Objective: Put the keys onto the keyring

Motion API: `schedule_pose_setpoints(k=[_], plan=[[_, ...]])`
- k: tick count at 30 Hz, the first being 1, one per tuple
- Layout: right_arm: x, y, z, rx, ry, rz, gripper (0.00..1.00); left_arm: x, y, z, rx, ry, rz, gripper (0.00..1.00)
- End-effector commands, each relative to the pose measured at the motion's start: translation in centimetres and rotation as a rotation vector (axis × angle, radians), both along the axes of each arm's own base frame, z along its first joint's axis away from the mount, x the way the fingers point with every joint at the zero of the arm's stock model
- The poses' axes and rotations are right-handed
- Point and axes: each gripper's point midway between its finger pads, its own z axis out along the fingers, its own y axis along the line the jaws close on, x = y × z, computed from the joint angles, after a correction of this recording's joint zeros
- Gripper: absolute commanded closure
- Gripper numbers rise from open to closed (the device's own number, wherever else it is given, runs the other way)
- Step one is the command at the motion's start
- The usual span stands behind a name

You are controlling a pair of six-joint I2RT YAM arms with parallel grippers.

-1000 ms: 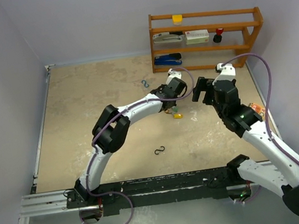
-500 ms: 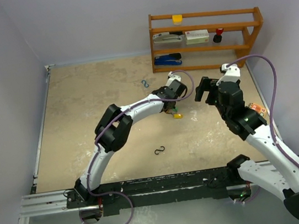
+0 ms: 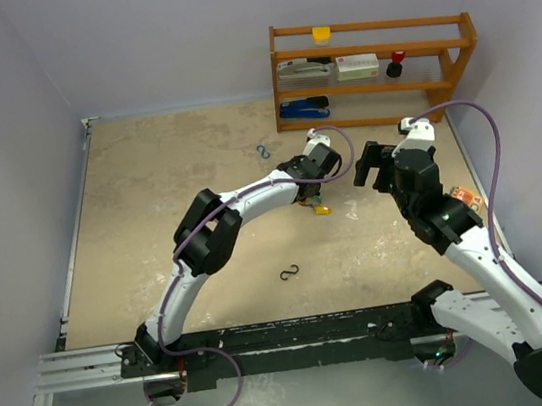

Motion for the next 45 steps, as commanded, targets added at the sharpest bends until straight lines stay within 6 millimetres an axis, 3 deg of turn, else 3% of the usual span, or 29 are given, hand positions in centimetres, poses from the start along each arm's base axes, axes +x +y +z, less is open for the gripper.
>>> schedule_pose_setpoints(k=[1,45], plan=[[0.2,-0.7,1.0,-0.006,-0.041,-0.029,0.00,0.5,-1.2,1.5,-0.026,-0.033,-0.010,1.00],[0.0,-1.4,0.7,-0.003,-0.038,-0.041,0.00,-0.9,-1.9,1.2,-0.022,-0.020,-0.028,1.00]])
